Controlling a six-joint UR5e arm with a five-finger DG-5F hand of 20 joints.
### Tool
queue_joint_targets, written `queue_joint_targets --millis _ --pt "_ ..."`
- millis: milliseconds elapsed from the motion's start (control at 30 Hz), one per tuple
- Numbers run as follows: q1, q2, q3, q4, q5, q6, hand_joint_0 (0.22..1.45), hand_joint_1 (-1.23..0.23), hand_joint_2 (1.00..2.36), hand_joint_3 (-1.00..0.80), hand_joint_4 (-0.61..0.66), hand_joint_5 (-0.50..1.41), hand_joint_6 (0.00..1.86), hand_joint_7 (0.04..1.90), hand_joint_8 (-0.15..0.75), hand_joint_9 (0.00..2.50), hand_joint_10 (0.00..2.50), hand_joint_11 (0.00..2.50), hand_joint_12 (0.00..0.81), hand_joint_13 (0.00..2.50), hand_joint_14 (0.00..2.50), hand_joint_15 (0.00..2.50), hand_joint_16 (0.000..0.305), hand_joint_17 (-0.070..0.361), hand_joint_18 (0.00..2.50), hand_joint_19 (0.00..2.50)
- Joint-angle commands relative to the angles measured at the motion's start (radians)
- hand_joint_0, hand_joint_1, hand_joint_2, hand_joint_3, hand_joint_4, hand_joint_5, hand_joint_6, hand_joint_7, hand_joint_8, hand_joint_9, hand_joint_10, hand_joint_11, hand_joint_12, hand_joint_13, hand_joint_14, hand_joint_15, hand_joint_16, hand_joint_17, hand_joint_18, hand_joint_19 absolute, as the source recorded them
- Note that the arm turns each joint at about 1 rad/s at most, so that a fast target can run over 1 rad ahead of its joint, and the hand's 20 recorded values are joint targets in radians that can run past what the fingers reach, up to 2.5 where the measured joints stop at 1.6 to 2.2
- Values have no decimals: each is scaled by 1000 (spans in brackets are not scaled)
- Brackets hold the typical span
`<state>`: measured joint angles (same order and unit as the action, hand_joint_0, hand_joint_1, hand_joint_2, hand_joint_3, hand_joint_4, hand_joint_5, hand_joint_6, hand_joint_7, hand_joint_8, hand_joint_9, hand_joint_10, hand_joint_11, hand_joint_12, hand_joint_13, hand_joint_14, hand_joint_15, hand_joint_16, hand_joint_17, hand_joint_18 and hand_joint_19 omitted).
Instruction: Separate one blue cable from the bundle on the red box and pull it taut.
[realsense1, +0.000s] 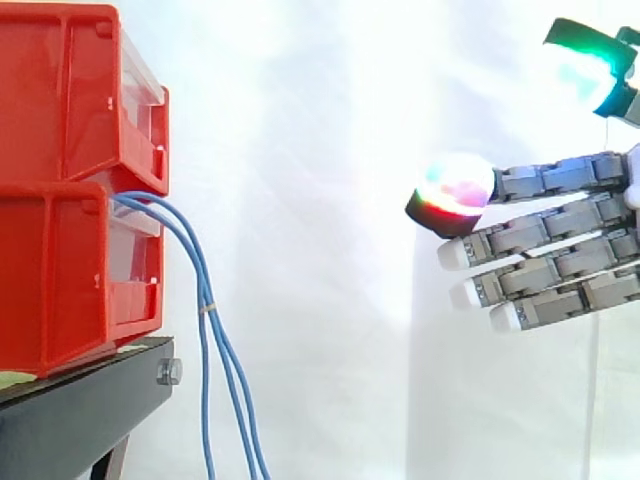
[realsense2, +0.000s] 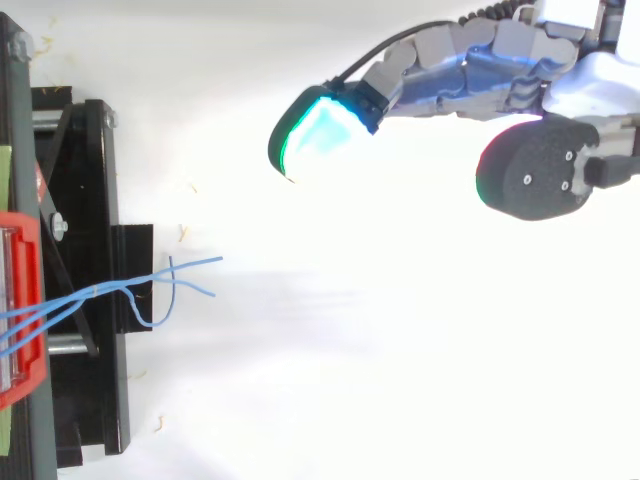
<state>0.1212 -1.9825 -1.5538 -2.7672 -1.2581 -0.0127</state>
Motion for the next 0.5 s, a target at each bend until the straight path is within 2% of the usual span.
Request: queue_joint_targets --millis 0,33,133,200,267,300,467 --pt "0 -18 3 14 8 -15 525 -497 1000 -495 149 -225 501 626 179 382 0 0 292 246 3 76 46 103 0 163" --pt "-2 -36 11 24 11 -13 526 -497 1000 -496 148 -225 501 630 178 385 0 0 292 246 3 76 46 103 0 171" --pt "0 -55 34 27 19 -21 526 -497 1000 -498 147 -225 501 628 178 386 0 0 293 248 3 69 46 103 0 174" --pt "-3 -91 78 14 39 -24 525 -497 1000 -495 149 -225 501 630 179 388 0 0 293 255 3 71 46 103 0 175" --pt "-5 -107 101 0 43 -21 525 -497 1000 -495 150 -224 501 630 180 390 0 0 294 258 3 74 46 103 0 173" --pt "-6 -136 136 -14 45 -21 525 -497 1000 -495 151 -224 501 630 181 394 0 0 294 260 3 75 46 103 0 181" --pt "-5 -207 210 -5 57 -26 525 -497 1000 -496 155 -223 501 628 182 403 0 0 293 273 3 89 46 103 0 179"
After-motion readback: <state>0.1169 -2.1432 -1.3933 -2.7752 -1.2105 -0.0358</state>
